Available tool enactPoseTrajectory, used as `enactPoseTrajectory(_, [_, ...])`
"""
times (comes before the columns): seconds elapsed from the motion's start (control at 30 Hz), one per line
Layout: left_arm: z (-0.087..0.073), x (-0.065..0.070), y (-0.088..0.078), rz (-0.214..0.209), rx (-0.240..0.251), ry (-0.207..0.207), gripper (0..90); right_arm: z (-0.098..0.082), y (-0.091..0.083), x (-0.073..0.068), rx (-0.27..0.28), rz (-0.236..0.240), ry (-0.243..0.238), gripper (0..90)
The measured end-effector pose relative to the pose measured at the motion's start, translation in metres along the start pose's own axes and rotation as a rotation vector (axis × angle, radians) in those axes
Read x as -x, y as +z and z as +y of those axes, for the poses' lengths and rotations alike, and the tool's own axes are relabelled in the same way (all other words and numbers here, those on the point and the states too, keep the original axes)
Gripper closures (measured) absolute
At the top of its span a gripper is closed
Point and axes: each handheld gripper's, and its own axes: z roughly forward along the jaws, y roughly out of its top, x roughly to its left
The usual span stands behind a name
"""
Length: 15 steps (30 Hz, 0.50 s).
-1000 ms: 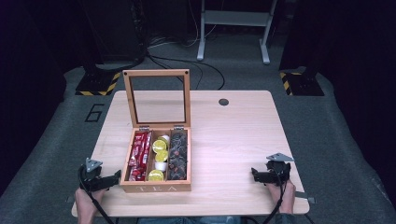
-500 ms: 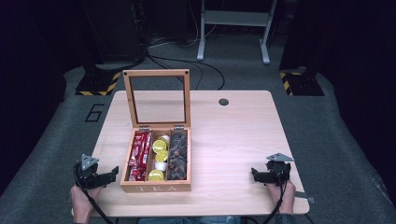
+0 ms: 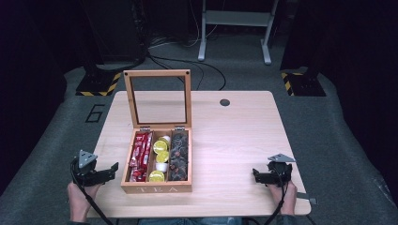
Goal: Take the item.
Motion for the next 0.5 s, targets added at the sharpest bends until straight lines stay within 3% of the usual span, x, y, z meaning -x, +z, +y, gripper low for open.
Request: enactPoseTrajectory(0.5, [0.028, 0.018, -0.014, -0.044, 0.041, 0.058, 8.4, 0.000, 0.000, 0.000, 0.001, 0.003, -0.003, 0.0])
